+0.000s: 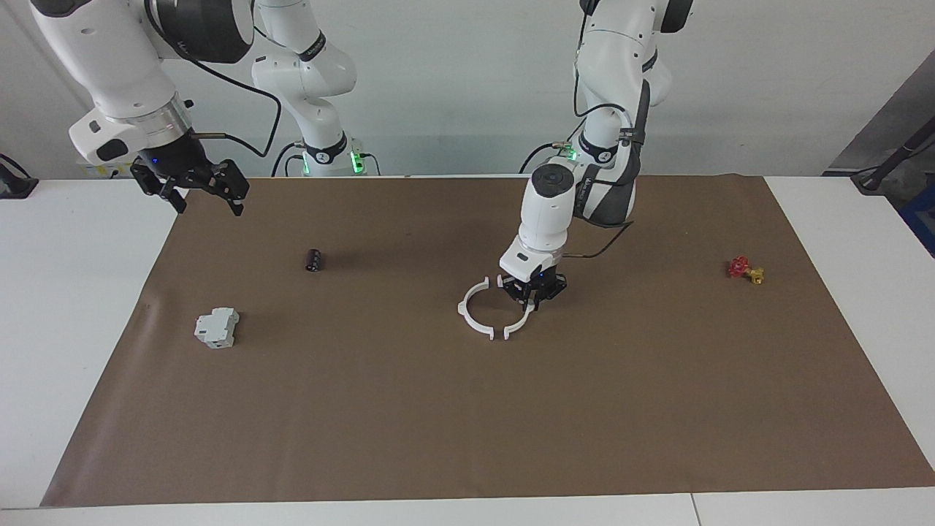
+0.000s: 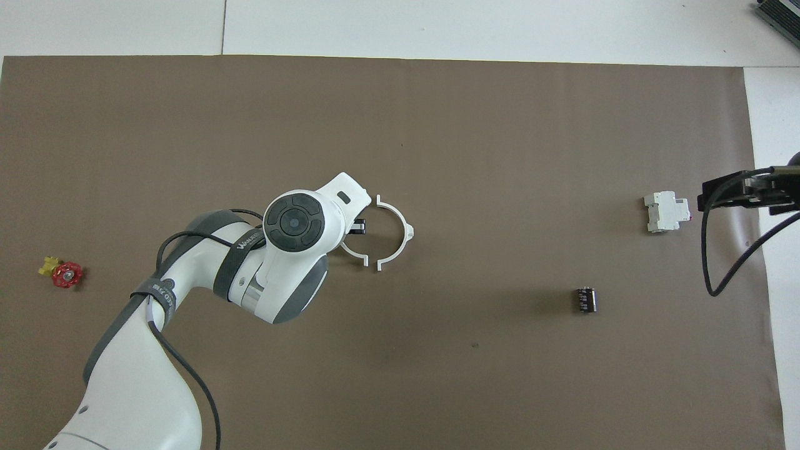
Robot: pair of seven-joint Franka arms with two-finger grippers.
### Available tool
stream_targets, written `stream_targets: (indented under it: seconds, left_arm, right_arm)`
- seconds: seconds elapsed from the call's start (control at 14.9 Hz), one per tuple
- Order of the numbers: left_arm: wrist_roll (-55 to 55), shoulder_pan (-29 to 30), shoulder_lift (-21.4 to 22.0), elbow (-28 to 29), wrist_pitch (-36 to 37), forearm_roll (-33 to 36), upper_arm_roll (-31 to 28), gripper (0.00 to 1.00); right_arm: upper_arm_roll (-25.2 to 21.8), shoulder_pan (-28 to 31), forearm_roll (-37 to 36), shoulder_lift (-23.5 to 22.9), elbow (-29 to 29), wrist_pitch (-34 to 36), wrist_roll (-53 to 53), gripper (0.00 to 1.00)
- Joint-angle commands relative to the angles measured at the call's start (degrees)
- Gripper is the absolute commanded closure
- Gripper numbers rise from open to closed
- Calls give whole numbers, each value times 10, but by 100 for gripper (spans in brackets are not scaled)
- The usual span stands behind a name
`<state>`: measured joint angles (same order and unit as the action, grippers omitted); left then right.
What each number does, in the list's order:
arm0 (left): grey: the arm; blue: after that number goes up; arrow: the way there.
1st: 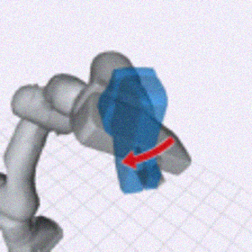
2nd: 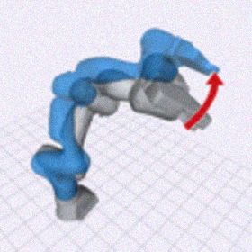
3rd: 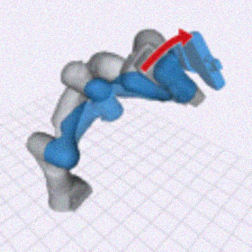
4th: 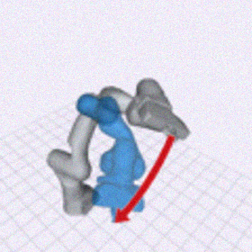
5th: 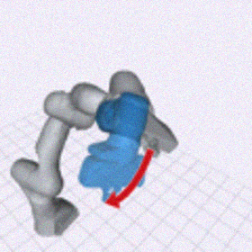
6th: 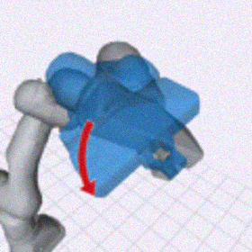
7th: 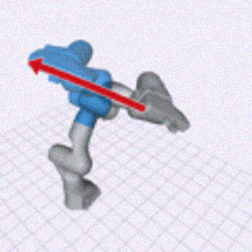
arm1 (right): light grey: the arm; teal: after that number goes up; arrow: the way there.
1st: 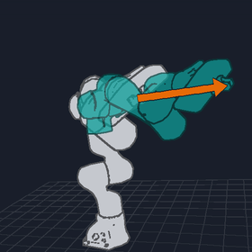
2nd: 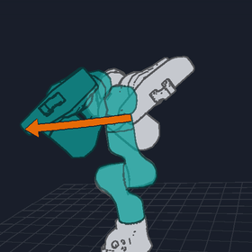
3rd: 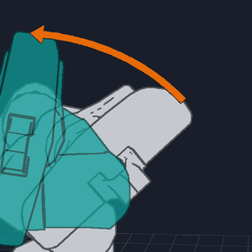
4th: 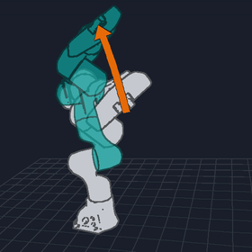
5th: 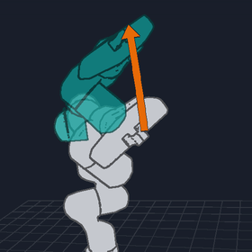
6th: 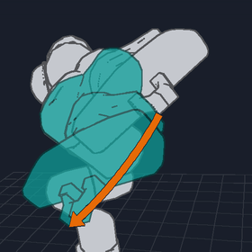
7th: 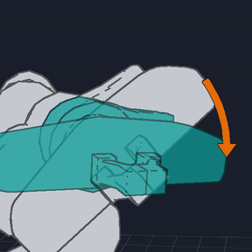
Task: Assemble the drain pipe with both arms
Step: 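Lower the held half-ring against the ends of the centered half-ring, then press the half-ring ends together with the left gripper to close the ring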
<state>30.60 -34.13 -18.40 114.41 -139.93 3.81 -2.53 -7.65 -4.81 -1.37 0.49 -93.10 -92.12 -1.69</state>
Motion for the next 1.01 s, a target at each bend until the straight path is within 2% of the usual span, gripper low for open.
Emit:
stream_targets:
  seconds: [0.0,0.94]
  left_arm:
    - [3,-8,-13,-1,-17,10,-7,100]
    - [19,-15,-13,-3,-27,6,-6,100]
  right_arm:
    - [5,9,-3,10,-7,3,7,0]
    - [5,9,-3,10,-7,3,7,0]
